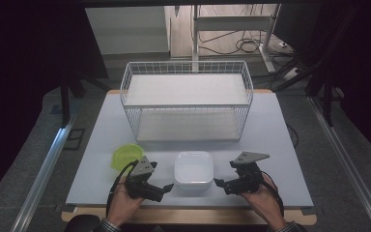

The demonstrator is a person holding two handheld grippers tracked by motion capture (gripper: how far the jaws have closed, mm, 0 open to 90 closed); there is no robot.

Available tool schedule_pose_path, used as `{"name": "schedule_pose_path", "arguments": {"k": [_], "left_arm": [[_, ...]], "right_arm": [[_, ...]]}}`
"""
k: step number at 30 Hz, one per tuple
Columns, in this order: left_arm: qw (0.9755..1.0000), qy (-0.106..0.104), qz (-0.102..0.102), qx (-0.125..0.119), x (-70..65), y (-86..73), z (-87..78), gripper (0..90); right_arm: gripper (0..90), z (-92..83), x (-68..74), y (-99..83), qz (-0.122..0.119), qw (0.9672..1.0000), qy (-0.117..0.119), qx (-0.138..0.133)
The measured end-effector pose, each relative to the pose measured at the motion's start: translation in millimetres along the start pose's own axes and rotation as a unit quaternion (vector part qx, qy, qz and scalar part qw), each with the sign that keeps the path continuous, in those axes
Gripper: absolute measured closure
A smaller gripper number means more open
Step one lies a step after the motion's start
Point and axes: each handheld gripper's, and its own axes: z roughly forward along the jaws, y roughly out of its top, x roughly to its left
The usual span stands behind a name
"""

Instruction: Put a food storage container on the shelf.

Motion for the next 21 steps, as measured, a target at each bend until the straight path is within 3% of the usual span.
{"name": "schedule_pose_path", "arguments": {"k": [3, 4, 8, 12, 21], "left_arm": [[1.0, 0.0, 0.001, 0.007, -0.2, 3.2, 1.7, 2.8], [0.9999, -0.006, -0.012, 0.003, 1.3, 7.4, 1.4, 2.9], [0.9997, -0.007, -0.024, -0.003, 5.2, 17.0, 2.2, 3.0], [0.9988, -0.026, -0.04, -0.01, 8.5, 23.1, 4.7, 3.6], [0.9981, -0.035, -0.05, 0.002, 12.5, 35.6, 24.2, 12.1]], "right_arm": [[6.0, 1.1, 0.9, 1.8, 0.006, 1.0, 0.001, 0.002], [5.5, 1.2, 2.1, 3.7, 0.006, 1.0, -0.004, 0.001], [4.0, 2.4, 4.3, 7.1, 0.005, 1.0, -0.005, 0.002], [4.1, 3.7, 4.5, 11.1, 0.012, 0.9999, -0.003, 0.002], [17.6, 12.2, 4.6, 30.6, 0.022, 0.9995, 0.022, 0.002]]}}
